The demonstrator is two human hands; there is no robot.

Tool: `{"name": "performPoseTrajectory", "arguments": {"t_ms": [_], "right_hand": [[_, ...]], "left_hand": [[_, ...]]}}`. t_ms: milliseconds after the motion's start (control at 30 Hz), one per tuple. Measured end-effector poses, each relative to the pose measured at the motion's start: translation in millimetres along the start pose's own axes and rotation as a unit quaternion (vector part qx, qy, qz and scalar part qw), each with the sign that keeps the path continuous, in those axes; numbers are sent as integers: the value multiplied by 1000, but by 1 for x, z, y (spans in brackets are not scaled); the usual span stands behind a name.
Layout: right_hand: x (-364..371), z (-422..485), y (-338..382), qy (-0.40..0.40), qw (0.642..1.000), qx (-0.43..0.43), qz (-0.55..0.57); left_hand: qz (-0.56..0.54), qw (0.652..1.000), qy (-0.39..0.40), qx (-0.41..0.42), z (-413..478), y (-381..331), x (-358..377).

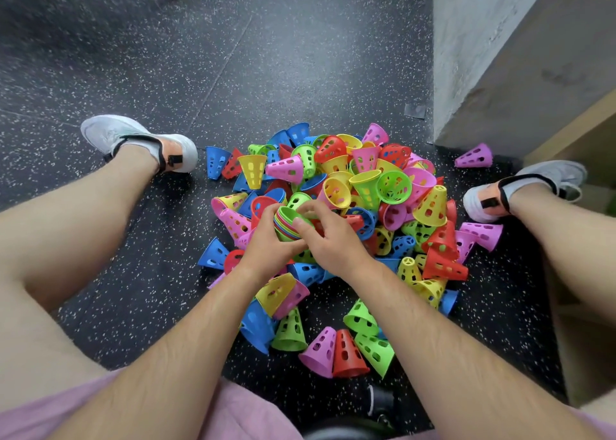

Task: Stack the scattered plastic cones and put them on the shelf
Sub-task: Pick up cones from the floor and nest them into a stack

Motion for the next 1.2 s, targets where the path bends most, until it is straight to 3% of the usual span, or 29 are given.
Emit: {"name": "performPoseTrajectory", "arguments": {"t_ms": [100,200,333,467,767,1033,1200], "right_hand": [[-8,-3,-7,-36,999,8,-20],[-30,-6,-14,-119,986,14,-118],[-33,-2,-33,-70,949,61,-301],[-27,0,-46,-51,923,94,-370],[-6,-6,-80,63,916,176,-354],[-16,-15,-77,27,932,150,-328],[-34,-21,-78,11,960,126,-251]], "left_hand": [[14,1000,14,1,1,0,7],[30,999,18,2,2,0,13],[37,999,25,-4,3,7,18],[51,998,26,-5,2,10,19],[54,998,32,-12,-1,12,21],[68,997,37,-21,0,19,20],[70,997,39,-21,-2,17,21]]}}
Point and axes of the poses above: each hand's wrist, its own z-axis towards the middle knuckle, its own x-axis out of the palm, y = z × x, the point moved 8 cm from there along z, towards the middle knuckle, and after that the axes turned 11 degrees about y, right-handed, at the moved point
